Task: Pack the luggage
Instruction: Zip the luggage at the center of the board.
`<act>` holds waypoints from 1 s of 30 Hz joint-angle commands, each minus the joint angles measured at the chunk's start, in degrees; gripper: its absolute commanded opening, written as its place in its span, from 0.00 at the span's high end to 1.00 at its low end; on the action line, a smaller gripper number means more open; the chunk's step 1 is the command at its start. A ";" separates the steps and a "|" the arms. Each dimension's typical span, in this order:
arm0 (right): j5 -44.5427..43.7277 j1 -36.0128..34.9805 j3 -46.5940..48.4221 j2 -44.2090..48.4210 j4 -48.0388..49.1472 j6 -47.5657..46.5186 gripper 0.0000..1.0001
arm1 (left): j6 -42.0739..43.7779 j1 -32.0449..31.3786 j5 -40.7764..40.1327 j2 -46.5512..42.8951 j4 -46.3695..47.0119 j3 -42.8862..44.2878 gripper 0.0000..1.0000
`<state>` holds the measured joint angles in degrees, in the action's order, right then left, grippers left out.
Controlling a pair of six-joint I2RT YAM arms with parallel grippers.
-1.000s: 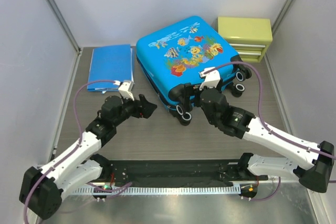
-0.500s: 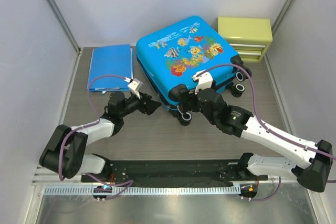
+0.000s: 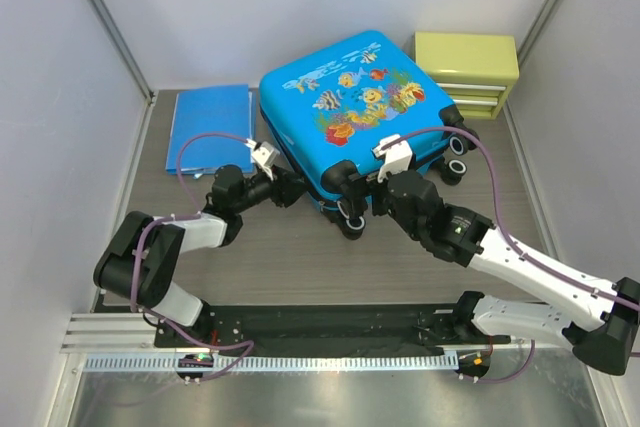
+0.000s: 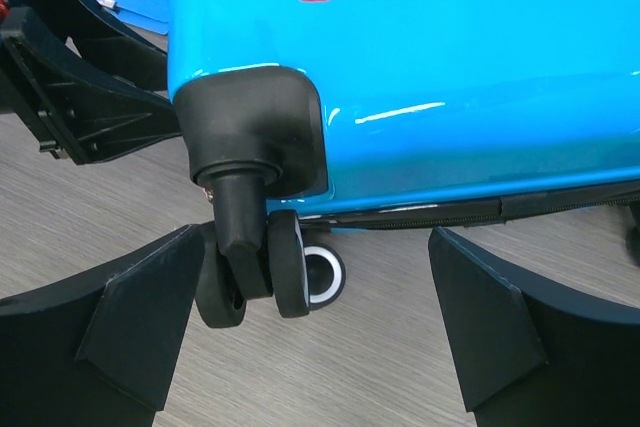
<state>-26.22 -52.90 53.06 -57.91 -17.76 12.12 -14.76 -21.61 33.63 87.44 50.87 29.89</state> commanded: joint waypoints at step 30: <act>3.63 0.52 -1.55 3.15 2.73 -0.34 0.00 | -2.20 2.71 2.32 8.09 12.85 1.13 0.52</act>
<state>-22.87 -52.64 51.40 -55.61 -17.58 11.97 -16.53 -19.09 34.81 93.82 58.96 28.40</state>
